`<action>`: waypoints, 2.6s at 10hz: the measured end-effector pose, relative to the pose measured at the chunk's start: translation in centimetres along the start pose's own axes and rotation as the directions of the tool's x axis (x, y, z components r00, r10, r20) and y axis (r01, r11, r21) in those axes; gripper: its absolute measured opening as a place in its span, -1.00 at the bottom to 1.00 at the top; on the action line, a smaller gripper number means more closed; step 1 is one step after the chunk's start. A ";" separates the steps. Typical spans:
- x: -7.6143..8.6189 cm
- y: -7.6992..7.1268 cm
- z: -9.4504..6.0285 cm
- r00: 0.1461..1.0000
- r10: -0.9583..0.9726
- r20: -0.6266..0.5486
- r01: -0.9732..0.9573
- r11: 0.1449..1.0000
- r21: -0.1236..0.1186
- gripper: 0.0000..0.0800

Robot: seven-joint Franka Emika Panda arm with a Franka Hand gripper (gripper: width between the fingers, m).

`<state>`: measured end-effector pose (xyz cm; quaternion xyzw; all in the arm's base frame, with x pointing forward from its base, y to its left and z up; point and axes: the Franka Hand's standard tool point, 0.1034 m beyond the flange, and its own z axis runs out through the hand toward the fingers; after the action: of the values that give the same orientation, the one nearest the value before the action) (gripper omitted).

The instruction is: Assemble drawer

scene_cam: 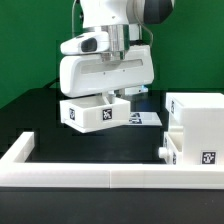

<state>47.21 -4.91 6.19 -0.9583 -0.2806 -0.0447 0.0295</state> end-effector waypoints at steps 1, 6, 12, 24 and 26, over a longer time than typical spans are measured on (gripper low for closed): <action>-0.1 0.0 0.0 0.997 -0.072 0.002 0.072 0.997 0.000 -0.89; 1.1 1.0 0.0 0.854 -0.519 0.027 0.520 0.854 -0.004 -0.89; 0.6 1.2 0.3 0.595 -0.803 0.037 0.803 0.595 0.013 -0.89; 4.8 1.8 1.0 0.581 -0.814 0.025 0.811 0.581 0.062 -0.89; 6.3 2.0 0.9 0.572 -0.820 0.022 0.819 0.572 0.048 -0.89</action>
Offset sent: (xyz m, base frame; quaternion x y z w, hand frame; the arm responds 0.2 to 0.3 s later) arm 0.0246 -0.0130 0.0043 0.0258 -0.0083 -0.2330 0.9721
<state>53.62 -3.17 5.86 -0.7202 -0.6930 -0.0286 0.0152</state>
